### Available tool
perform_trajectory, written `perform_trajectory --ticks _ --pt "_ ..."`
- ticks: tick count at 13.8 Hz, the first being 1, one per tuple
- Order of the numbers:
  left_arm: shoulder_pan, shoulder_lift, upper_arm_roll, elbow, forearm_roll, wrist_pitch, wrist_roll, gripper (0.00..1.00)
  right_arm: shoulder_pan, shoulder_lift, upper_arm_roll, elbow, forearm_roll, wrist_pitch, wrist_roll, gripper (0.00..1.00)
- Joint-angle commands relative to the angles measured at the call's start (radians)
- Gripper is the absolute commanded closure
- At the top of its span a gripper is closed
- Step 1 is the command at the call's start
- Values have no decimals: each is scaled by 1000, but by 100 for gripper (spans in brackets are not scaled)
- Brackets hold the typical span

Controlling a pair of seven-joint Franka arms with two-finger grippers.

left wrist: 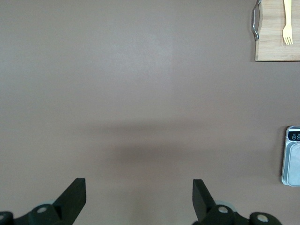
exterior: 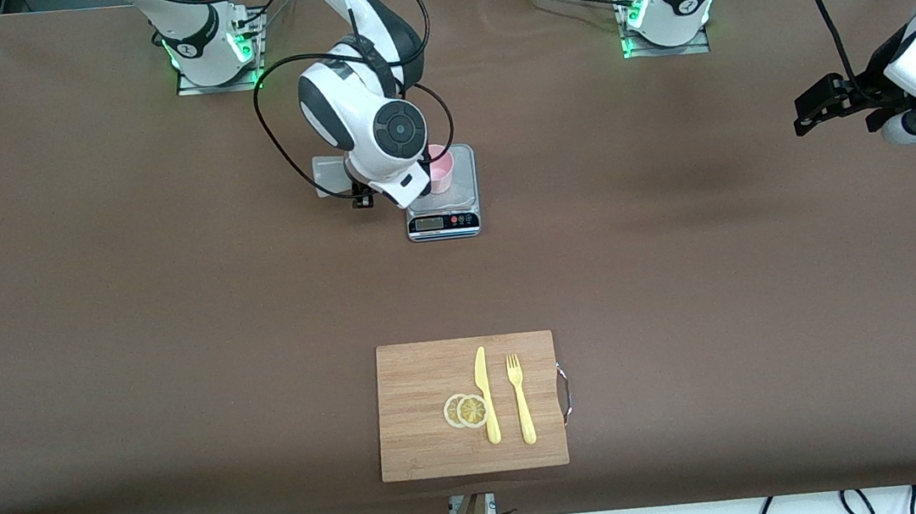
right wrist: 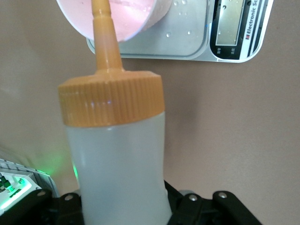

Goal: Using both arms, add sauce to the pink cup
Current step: 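Tilt the bottle nozzle into the pink cup with the right gripper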

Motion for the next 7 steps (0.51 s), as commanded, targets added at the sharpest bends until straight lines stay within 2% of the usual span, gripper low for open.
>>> perform_trajectory --ticks 1,7 --pt "-6 7 -3 27 31 -22 7 0 -8 7 -7 30 -3 -21 -29 100" --pt "-4 7 -6 27 31 -22 7 0 -33 2 -5 28 52 23 -106 100"
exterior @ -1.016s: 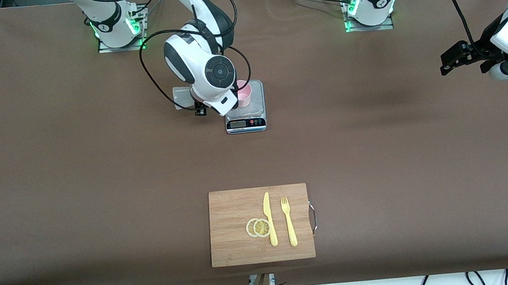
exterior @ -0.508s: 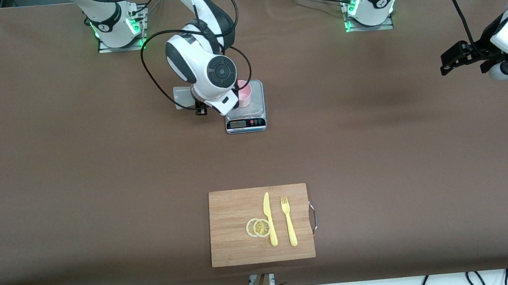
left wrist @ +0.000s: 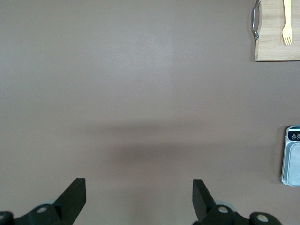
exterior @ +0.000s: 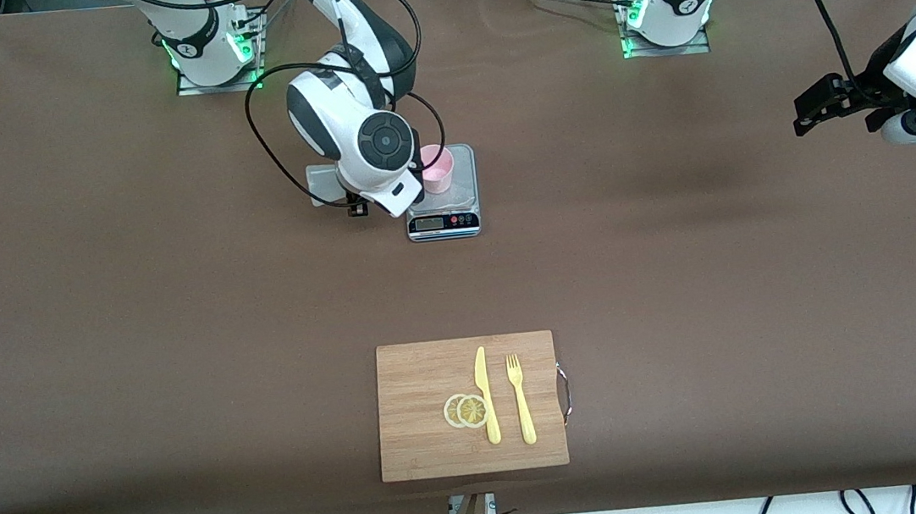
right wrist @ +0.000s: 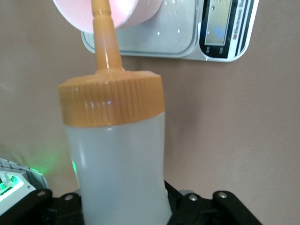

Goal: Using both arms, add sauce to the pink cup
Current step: 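Carry the bottle back beside its start spot with the right gripper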

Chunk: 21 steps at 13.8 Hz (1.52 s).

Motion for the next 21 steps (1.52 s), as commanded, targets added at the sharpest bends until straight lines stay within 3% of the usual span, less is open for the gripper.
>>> perform_trajectory --ticks 1,7,12,18,21 --pt "-4 7 -4 27 31 -22 9 0 -4 0 3 23 34 2 -29 100" --pt "-4 7 -4 27 31 -22 9 0 -6 -6 -3 23 126 48 -115 100" --pt "-4 7 -4 27 31 -22 9 0 -82 -32 -16 14 221 73 -254 100" --pt "-4 7 -4 27 31 -22 9 0 -301 -36 -20 -4 373 51 -609 100" --pt "-4 7 -4 27 31 -22 9 0 -416 -33 -20 -18 500 31 -776 100"
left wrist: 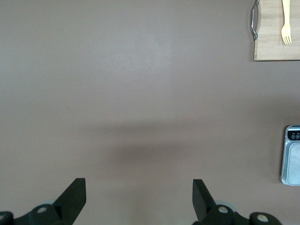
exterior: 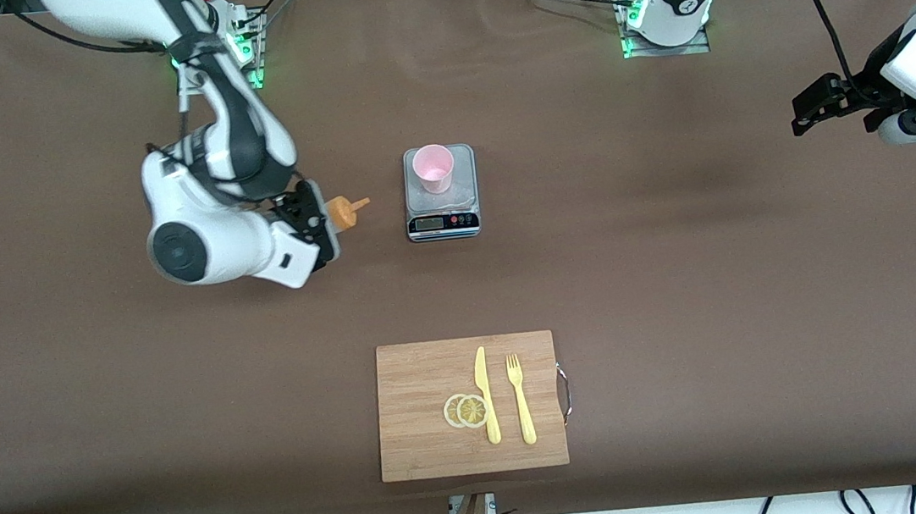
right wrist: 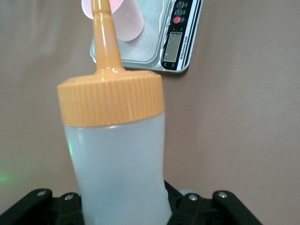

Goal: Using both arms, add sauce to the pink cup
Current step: 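Carry the bottle back beside its start spot with the right gripper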

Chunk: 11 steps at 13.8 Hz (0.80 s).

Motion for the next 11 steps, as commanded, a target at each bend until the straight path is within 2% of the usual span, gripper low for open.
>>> perform_trajectory --ticks 1,4,11 --pt "-4 7 -1 26 31 -22 9 0 -98 -15 13 -28 137 -40 -151 100" --pt "-4 7 -2 26 31 -22 10 0 -204 -3 15 -39 263 -110 -326 100" --pt "-4 7 -1 26 31 -22 10 0 -366 33 15 -100 428 -250 -593 100"
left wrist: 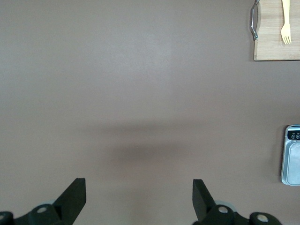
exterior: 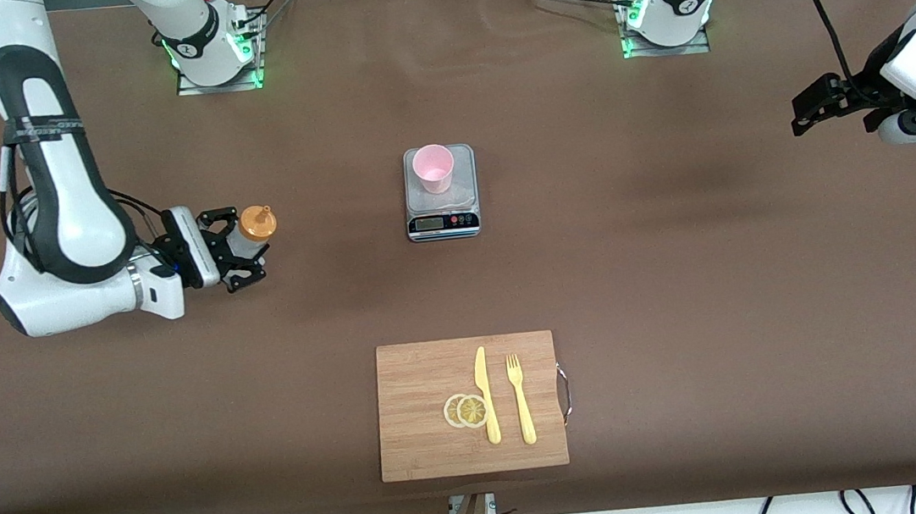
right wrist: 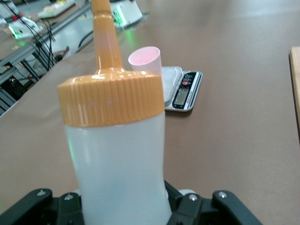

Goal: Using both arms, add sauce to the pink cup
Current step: 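Carry the bottle back beside its start spot with the right gripper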

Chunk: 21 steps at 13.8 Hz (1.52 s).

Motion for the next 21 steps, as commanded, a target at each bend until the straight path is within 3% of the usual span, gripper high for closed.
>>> perform_trajectory --ticks 1,5,16,21 --pt "-4 7 -2 26 31 -22 10 0 -84 28 15 -17 71 -70 -128 100" --pt "-4 7 0 26 31 -22 10 0 -187 149 15 -11 186 -199 -326 100" --pt "-4 7 -2 26 31 -22 10 0 -288 341 16 -11 248 -284 -545 100" --pt "-4 7 0 26 31 -22 10 0 -296 365 16 -11 254 -291 -547 100"
